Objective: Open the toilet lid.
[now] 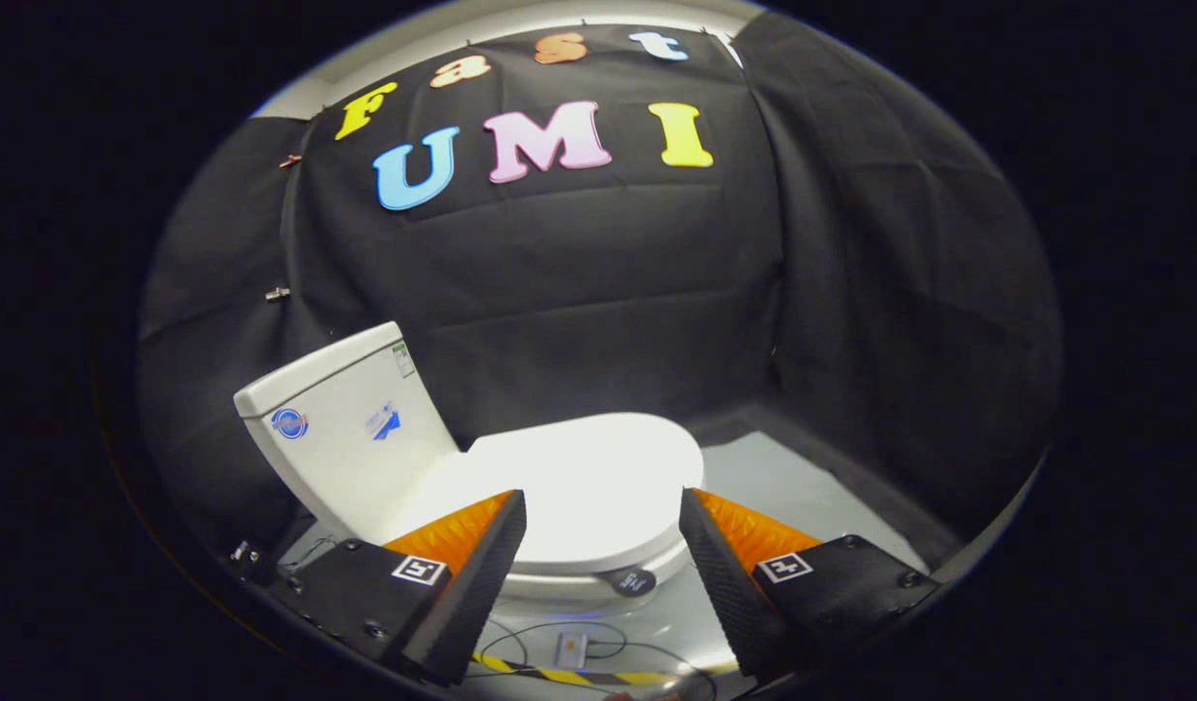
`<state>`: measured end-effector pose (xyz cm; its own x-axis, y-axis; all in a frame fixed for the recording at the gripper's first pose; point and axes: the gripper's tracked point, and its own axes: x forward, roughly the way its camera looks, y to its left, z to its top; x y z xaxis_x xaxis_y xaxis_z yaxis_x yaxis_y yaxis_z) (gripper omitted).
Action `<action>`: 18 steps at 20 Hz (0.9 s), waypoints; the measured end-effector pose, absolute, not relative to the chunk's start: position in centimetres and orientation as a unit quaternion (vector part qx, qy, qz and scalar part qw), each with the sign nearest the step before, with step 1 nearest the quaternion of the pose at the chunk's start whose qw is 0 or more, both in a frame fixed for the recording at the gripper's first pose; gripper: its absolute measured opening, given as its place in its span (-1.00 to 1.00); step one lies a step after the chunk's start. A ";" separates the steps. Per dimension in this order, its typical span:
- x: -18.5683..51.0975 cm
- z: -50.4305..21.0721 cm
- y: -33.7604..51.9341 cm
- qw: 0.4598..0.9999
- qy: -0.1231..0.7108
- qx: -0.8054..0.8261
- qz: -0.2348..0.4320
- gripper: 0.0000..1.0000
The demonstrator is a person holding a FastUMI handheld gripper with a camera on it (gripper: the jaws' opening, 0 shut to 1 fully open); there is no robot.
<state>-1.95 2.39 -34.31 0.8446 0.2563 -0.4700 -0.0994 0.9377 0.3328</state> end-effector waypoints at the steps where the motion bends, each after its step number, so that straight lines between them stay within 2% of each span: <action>1: -2.1 -35.8 2.6 0.939 0.284 0.167 0.099 0.98; 10: -3.2 -47.3 2.3 0.803 0.458 0.371 0.086 0.98; 15: -2.0 -51.3 2.2 0.738 0.490 0.458 0.070 0.98; 18: -1.0 -52.5 2.7 0.726 0.496 0.471 0.071 0.95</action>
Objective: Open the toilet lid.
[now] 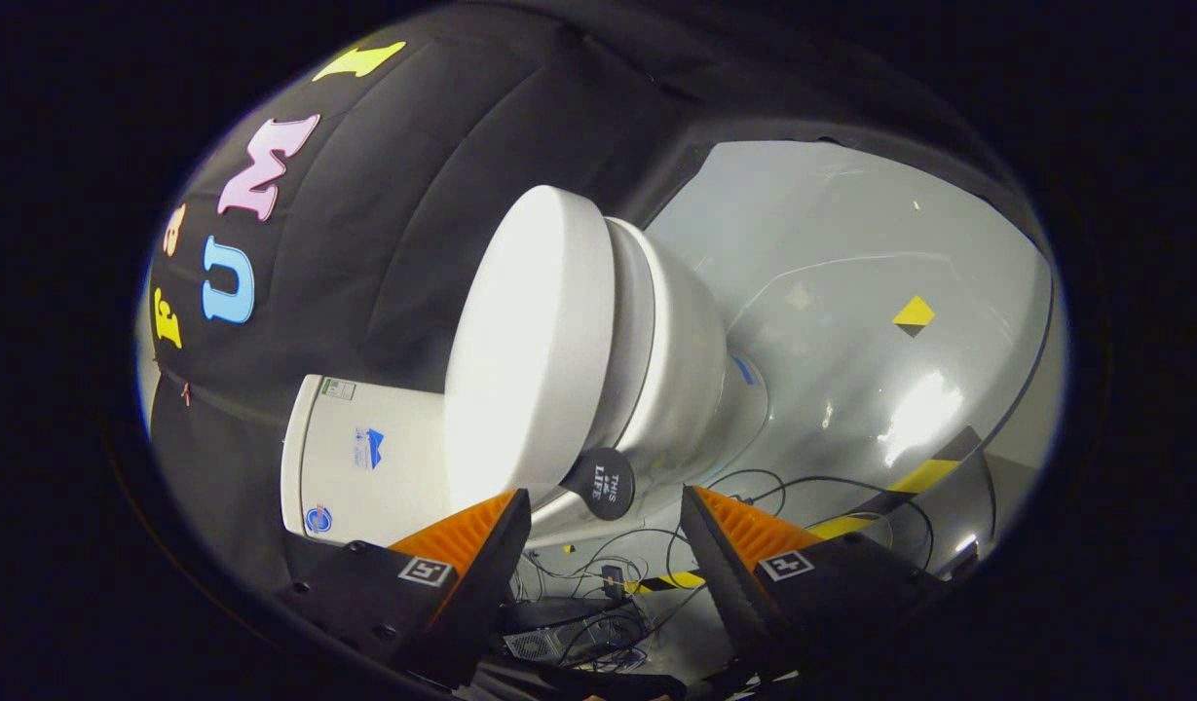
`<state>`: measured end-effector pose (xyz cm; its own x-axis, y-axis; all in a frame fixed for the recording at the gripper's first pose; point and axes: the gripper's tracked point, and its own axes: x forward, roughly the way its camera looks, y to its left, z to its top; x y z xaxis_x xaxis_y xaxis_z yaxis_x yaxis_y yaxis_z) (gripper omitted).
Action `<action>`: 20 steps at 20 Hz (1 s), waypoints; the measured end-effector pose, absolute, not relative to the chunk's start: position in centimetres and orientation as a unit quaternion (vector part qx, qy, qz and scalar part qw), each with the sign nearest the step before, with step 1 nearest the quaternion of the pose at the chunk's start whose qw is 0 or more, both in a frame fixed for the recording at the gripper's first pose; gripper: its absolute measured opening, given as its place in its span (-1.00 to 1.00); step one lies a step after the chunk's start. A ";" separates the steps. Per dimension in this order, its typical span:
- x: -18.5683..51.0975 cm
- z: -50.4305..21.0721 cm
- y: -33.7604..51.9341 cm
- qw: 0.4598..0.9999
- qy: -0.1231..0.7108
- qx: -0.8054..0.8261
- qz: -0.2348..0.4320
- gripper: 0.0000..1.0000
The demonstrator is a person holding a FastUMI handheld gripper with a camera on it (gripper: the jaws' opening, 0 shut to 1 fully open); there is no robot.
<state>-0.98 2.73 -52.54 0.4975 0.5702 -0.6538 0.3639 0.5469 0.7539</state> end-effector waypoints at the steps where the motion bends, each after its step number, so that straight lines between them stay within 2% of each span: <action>1: -0.6 -52.3 2.8 0.720 0.495 0.480 0.077 0.91; 2: -0.4 -52.1 3.2 0.713 0.495 0.489 0.085 0.89; 5: 0.5 -52.5 4.5 0.696 0.499 0.508 0.091 0.43; 6: 0.4 -52.6 4.9 0.693 0.506 0.505 0.096 0.43; 8: 0.0 -53.8 4.8 0.694 0.518 0.494 0.085 0.09; 12: 1.3 -53.4 4.4 0.681 0.487 0.541 0.081 -0.52; 14: 0.5 -52.8 4.8 0.678 0.478 0.552 0.085 -0.77; 20: 0.9 -50.5 4.6 0.707 0.478 0.513 0.095 -0.83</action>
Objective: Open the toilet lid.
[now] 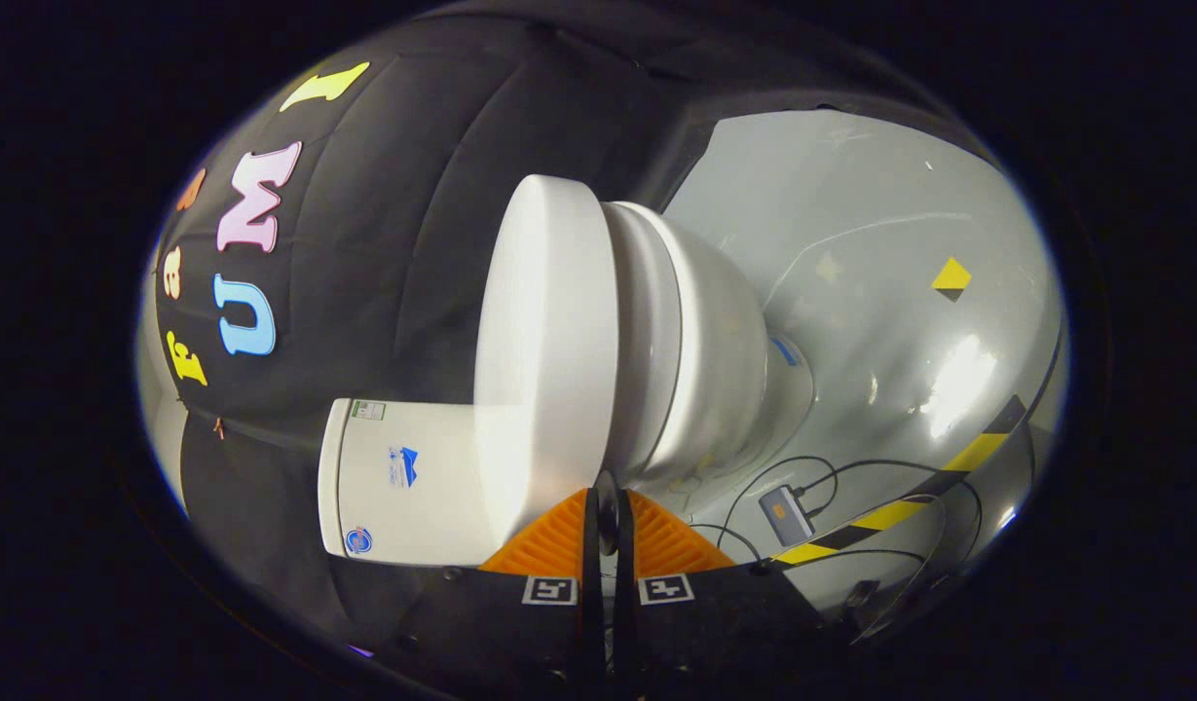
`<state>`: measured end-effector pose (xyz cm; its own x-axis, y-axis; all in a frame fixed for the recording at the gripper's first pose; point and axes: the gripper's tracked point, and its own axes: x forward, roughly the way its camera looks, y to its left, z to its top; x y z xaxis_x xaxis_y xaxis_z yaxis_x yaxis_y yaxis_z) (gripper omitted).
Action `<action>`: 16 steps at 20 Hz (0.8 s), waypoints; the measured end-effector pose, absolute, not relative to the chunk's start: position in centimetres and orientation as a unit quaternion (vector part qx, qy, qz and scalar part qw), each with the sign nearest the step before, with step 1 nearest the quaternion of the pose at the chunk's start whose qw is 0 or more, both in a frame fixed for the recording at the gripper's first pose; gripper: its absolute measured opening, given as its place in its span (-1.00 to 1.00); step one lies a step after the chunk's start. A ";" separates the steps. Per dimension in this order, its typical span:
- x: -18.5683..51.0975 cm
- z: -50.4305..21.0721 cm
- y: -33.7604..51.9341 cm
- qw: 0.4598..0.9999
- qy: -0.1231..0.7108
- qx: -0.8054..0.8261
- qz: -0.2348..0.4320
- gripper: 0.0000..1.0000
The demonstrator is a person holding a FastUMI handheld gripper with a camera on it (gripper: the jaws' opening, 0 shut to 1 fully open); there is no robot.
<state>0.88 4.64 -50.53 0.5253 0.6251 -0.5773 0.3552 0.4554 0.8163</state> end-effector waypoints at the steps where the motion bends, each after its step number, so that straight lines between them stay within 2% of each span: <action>1: 1.1 -49.7 4.6 0.716 0.477 0.500 0.098 -0.85; 16: 2.4 -35.1 9.4 0.842 0.451 0.294 0.027 -0.87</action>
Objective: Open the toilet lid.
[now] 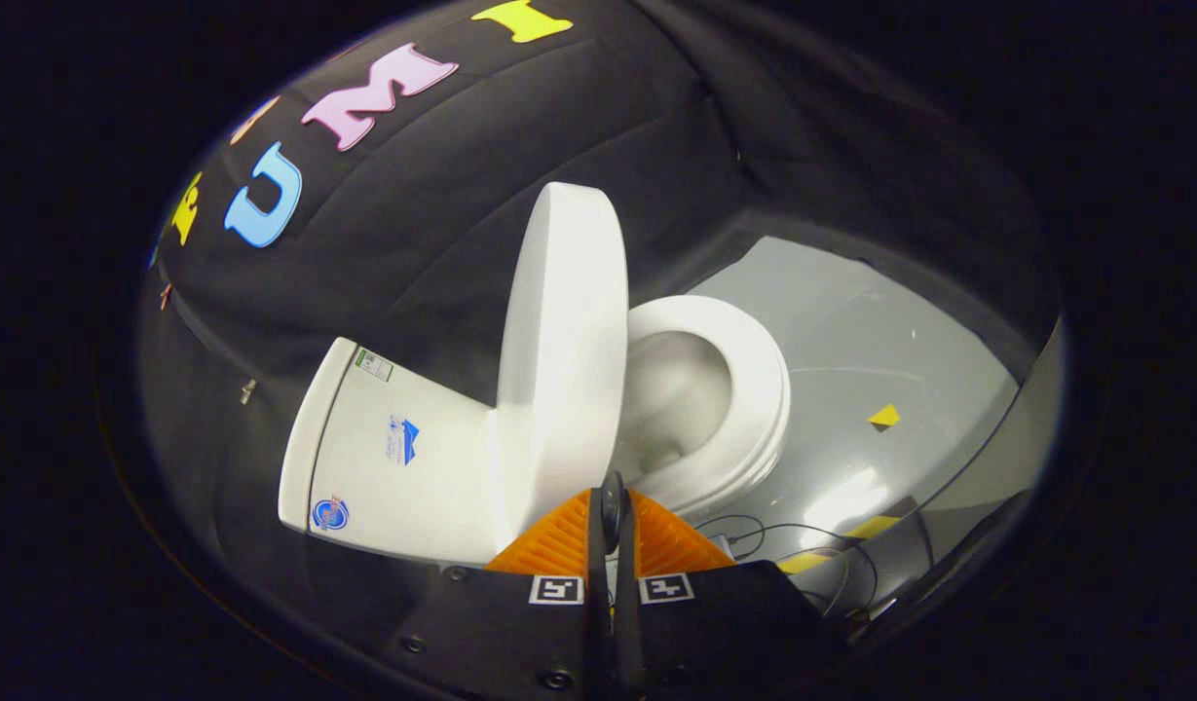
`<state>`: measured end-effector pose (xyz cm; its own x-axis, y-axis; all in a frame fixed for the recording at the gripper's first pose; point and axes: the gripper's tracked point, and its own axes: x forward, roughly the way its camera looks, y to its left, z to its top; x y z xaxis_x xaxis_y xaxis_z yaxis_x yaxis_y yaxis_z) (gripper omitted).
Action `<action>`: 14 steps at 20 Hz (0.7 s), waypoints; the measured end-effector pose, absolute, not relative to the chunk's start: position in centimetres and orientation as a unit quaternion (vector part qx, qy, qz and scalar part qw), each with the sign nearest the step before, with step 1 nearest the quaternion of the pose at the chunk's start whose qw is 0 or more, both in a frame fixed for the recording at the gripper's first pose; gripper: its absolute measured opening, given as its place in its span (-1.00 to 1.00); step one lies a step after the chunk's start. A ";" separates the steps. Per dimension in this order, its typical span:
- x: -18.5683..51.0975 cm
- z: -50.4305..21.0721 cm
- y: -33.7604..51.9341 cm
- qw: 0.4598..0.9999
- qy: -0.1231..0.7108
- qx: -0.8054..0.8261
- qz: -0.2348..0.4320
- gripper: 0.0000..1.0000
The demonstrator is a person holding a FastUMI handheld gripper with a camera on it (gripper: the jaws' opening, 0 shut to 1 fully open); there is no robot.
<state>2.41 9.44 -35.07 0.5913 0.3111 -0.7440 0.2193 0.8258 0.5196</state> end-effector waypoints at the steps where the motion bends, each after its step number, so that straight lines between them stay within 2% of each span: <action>1: 2.5 -34.4 9.9 0.848 0.448 0.283 0.017 -0.87; 14: 2.7 -28.3 15.5 0.906 0.384 0.174 -0.032 -0.87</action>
